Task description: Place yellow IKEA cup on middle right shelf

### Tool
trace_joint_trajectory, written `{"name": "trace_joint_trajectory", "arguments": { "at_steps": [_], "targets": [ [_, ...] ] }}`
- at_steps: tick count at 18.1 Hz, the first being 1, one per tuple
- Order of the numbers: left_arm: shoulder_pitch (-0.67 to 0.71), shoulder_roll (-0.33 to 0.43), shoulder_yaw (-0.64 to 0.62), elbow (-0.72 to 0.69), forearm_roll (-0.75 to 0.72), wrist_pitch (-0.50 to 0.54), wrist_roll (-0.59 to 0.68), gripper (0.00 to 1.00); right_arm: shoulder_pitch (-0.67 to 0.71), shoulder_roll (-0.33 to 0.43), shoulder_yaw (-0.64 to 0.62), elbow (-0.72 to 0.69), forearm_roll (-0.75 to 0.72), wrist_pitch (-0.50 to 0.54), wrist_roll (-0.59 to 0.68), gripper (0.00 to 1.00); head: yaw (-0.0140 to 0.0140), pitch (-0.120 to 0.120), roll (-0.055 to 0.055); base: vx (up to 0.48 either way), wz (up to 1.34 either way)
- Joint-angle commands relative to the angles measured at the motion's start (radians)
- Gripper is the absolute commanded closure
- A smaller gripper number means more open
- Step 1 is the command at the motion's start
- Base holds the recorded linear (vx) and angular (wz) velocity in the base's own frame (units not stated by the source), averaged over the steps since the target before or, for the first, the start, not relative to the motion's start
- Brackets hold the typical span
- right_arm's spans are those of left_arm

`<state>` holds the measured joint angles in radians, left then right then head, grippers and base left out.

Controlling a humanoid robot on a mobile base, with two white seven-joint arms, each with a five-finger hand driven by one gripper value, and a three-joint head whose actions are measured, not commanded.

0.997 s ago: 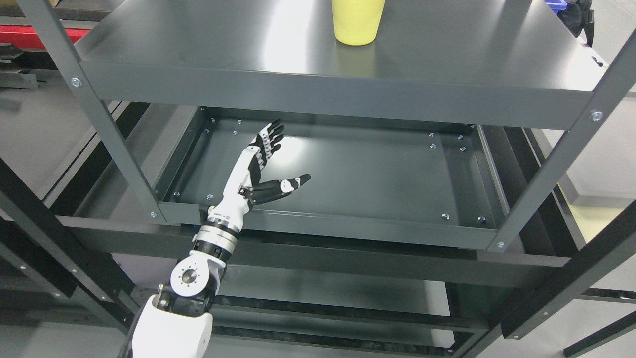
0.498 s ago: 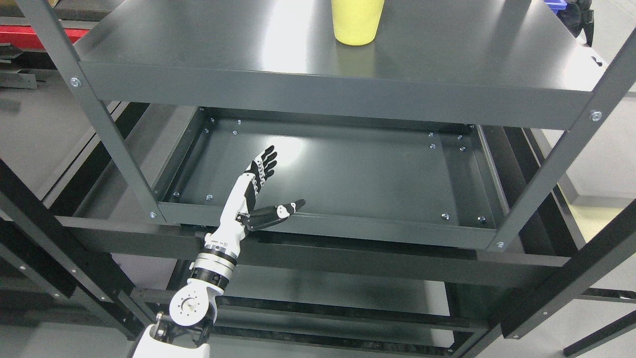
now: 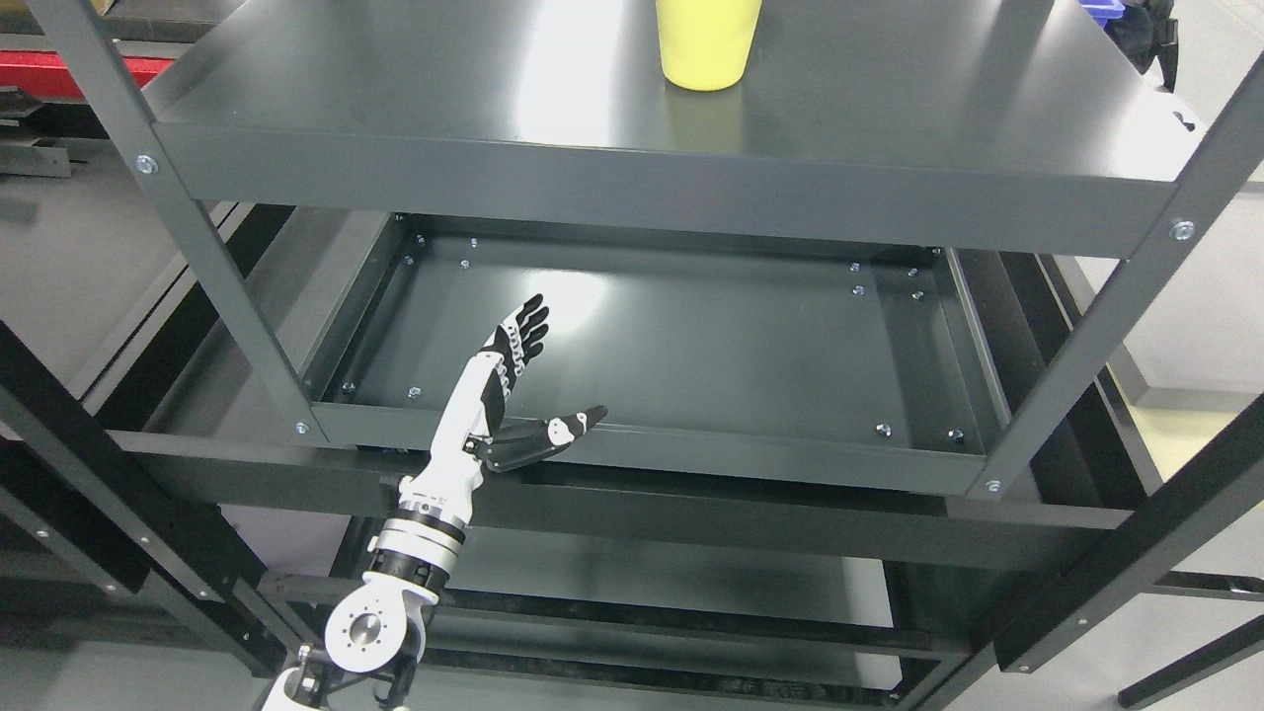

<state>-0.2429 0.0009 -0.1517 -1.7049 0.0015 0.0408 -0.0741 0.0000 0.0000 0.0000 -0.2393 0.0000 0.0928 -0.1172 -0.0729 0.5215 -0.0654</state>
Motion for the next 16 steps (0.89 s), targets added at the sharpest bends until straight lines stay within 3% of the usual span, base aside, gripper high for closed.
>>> {"name": "trace_joint_trajectory", "arguments": {
  "at_steps": [1, 16],
  "targets": [
    [0.007, 0.017, 0.020, -0.071, 0.032, 0.001, -0.001, 0.01, 0.014, -0.017, 0.017, 0.000, -0.025, 0.001, 0.001, 0.01, 0.0000, 0.000, 0.000, 0.000, 0.00],
    [0.019, 0.017, 0.061, -0.070, 0.032, 0.014, -0.001, 0.01, 0.014, -0.017, 0.017, 0.000, -0.025, 0.001, 0.001, 0.01, 0.0000, 0.000, 0.000, 0.000, 0.00]
  ]
}}
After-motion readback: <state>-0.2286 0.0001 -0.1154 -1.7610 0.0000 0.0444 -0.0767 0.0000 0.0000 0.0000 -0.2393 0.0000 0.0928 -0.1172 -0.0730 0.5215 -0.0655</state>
